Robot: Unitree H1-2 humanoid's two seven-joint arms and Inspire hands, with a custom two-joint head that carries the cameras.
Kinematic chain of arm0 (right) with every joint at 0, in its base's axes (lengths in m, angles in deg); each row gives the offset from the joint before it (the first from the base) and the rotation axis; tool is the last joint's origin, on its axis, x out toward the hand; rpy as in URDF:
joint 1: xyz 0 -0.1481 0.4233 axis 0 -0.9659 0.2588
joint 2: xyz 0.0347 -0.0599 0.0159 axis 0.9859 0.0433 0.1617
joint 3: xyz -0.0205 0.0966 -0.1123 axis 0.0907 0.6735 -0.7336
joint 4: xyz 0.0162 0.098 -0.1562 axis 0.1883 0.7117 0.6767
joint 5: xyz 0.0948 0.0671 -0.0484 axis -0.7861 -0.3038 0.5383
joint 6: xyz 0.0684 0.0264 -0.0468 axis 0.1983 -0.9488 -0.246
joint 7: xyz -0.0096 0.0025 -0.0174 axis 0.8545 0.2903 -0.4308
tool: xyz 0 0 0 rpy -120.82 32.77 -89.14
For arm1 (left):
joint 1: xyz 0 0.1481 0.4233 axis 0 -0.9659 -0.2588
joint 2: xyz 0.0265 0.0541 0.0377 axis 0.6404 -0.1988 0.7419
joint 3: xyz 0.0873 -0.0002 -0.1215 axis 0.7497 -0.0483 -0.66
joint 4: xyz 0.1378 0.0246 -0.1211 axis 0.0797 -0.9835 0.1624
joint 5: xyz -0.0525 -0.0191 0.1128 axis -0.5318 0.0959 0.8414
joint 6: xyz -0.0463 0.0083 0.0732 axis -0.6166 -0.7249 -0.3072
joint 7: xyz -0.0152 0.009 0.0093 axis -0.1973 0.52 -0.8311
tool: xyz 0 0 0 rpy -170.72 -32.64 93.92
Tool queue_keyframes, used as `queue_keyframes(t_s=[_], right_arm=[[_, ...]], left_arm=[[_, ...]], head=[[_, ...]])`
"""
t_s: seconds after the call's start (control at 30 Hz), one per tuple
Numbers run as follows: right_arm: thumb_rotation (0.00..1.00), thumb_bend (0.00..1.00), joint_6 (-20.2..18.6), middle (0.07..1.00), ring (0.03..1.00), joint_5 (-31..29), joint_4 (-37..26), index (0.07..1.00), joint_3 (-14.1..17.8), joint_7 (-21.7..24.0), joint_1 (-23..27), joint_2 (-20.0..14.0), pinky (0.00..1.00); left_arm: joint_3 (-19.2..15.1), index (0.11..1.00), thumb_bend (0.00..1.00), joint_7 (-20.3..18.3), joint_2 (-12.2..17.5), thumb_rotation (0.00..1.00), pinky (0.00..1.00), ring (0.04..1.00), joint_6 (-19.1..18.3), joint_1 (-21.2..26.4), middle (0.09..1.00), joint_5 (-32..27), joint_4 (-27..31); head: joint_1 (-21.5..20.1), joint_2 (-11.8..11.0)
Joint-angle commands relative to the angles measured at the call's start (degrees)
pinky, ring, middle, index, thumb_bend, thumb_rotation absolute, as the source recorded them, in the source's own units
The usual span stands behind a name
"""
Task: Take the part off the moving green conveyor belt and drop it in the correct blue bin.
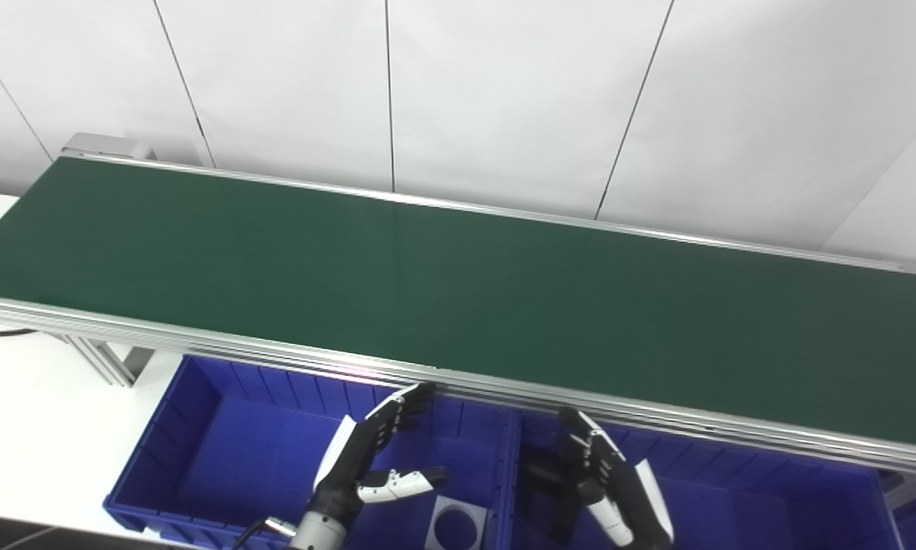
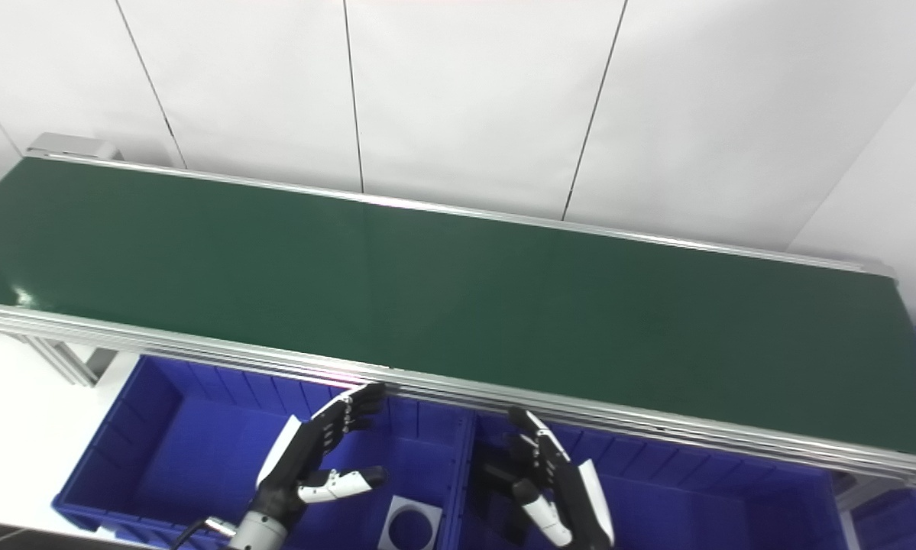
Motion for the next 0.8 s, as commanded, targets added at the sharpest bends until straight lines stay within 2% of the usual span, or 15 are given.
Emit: queue_keyframes(t_s=[0.0,0.17,0.4,0.47,0.67,0.77], right_arm=[[0.92,0.86,2.0,0.893,0.824,0.9,-0.3,0.885,-0.8,-1.9,0.7,1.0,0.77],[0.93,0.87,2.0,0.900,0.833,3.1,1.2,0.891,-3.0,-5.3,1.4,2.3,0.78],[0.90,0.85,2.0,0.902,0.833,3.8,2.7,0.882,-5.7,-8.8,2.2,3.4,0.77],[0.90,0.85,2.0,0.903,0.831,4.3,3.0,0.881,-6.4,-10.0,2.4,3.9,0.77],[0.92,0.88,2.0,0.910,0.833,4.8,4.2,0.883,-7.9,-12.5,3.1,4.1,0.78],[0.92,0.87,2.0,0.912,0.838,4.4,4.3,0.889,-8.2,-12.7,3.3,3.8,0.79]], left_arm=[[-1.0,0.830,0.89,-1.7,0.9,0.51,0.80,0.835,1.7,-0.2,0.850,-1.9,1.5],[-2.9,0.845,0.86,-5.0,2.4,0.51,0.82,0.839,1.6,-0.2,0.857,-3.5,0.7],[-6.4,0.848,0.87,-9.9,2.7,0.51,0.84,0.842,1.7,-0.4,0.847,-5.9,0.1],[-7.7,0.856,0.86,-12.5,2.7,0.50,0.85,0.845,1.7,-0.5,0.850,-7.4,-0.1],[-10.9,0.872,0.88,-20.3,1.7,0.50,0.85,0.854,1.6,-0.9,0.860,-11.2,0.0],[-11.7,0.869,0.90,-22.0,0.9,0.51,0.85,0.856,1.6,-1.1,0.862,-10.8,0.2]], head=[[-0.5,0.0],[-6.9,-1.3],[-11.3,-2.1],[-13.1,-2.3],[-14.9,-2.5],[-14.6,-2.5]])
